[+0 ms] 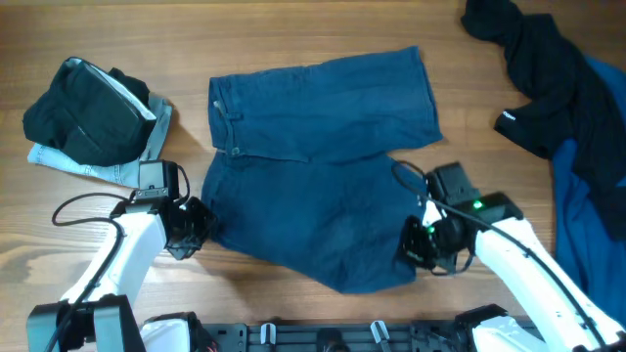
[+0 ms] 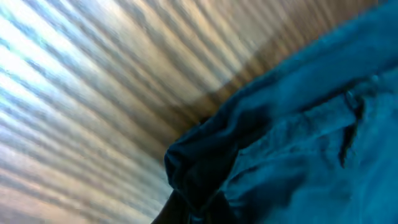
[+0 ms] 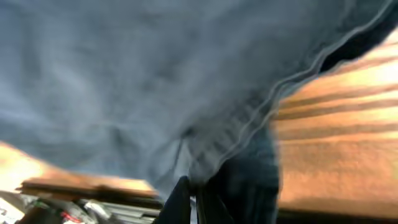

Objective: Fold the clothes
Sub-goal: 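Pull the leg hems outward with both grippers to straighten the legs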

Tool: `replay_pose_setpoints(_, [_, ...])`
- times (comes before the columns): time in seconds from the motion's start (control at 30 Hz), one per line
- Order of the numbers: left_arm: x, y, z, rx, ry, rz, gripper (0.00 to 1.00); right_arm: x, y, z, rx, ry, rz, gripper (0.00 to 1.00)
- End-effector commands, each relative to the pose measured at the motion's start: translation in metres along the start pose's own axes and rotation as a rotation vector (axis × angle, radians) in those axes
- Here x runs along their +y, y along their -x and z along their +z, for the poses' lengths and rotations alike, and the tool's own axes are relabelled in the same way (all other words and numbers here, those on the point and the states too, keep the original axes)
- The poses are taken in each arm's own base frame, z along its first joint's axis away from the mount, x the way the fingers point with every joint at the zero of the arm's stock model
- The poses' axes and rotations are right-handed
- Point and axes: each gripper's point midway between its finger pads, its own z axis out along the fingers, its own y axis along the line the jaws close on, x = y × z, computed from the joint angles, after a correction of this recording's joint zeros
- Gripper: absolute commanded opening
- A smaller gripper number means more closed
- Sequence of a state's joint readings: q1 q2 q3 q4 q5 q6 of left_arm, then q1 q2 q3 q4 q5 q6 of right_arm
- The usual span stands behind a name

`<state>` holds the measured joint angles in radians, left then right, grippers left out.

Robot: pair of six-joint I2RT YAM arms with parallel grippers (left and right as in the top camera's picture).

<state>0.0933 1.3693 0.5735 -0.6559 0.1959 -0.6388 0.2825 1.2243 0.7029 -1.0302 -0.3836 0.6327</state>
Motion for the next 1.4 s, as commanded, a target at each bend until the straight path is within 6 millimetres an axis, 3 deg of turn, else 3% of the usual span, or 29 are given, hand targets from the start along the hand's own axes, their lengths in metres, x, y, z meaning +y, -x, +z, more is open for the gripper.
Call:
replay_pose_setpoints(0.0, [-0.027, 0.001, -0.029, -0.041, -0.139, 0.114, 0.04, 0.014, 0.036, -0.048, -0.192, -0.039, -0.062, 0.04])
replay_pose_setpoints(0.3, [-0.051, 0.006, -0.095, -0.285, -0.323, 0.262, 0.04, 0.021, 0.066, -0.081, -0.309, 0.007, -0.05, 0.04])
replay_pose_setpoints(0.43, [-0.05, 0.002, -0.105, -0.31, -0.341, 0.27, 0.04, 0.019, 0.068, -0.08, -0.303, 0.006, -0.058, 0.04])
replay_pose_setpoints(0.47, [-0.049, 0.001, -0.105, -0.306, -0.338, 0.269, 0.04, 0.018, 0.065, -0.077, -0.283, 0.007, -0.054, 0.13])
replay_pose_setpoints(0.5, [-0.048, 0.0, -0.104, -0.301, -0.334, 0.267, 0.04, 0.016, 0.061, -0.073, -0.256, 0.001, -0.047, 0.53])
replay_pose_setpoints(0.6, [-0.046, -0.001, -0.099, -0.28, -0.319, 0.261, 0.04, -0.003, 0.043, -0.053, -0.143, -0.06, -0.012, 0.76])
replay_pose_setpoints(0.67, [-0.046, -0.001, -0.096, -0.268, -0.31, 0.258, 0.04, -0.012, 0.027, -0.032, -0.051, -0.062, 0.015, 0.76])
replay_pose_setpoints(0.8, [-0.044, -0.001, -0.09, -0.247, -0.294, 0.255, 0.04, -0.022, -0.006, 0.011, 0.1, 0.013, 0.051, 0.57])
replay_pose_setpoints(0.87, [-0.044, 0.0, -0.088, -0.241, -0.289, 0.253, 0.04, -0.026, -0.017, 0.023, 0.138, 0.034, 0.05, 0.4])
replay_pose_setpoints(0.9, [-0.044, 0.0, -0.088, -0.239, -0.288, 0.252, 0.04, -0.03, -0.02, 0.028, 0.145, 0.03, 0.054, 0.41])
replay_pose_setpoints(1.0, [-0.045, 0.002, -0.088, -0.248, -0.29, 0.254, 0.04, -0.03, -0.015, 0.034, 0.12, 0.048, 0.04, 0.65])
replay_pose_setpoints(1.17, [-0.046, 0.002, -0.089, -0.251, -0.293, 0.255, 0.04, -0.017, -0.004, 0.035, 0.082, 0.109, 0.031, 0.8])
replay_pose_setpoints(1.27, [-0.046, 0.002, -0.089, -0.251, -0.293, 0.255, 0.04, -0.014, 0.004, 0.036, 0.053, 0.125, 0.047, 0.79])
replay_pose_setpoints(1.33, [-0.046, 0.002, -0.089, -0.251, -0.293, 0.255, 0.04, -0.011, 0.008, 0.036, 0.037, 0.136, 0.066, 0.67])
replay_pose_setpoints(1.37, [-0.046, 0.002, -0.089, -0.251, -0.293, 0.255, 0.04, -0.011, 0.008, 0.036, 0.038, 0.136, 0.079, 0.55])
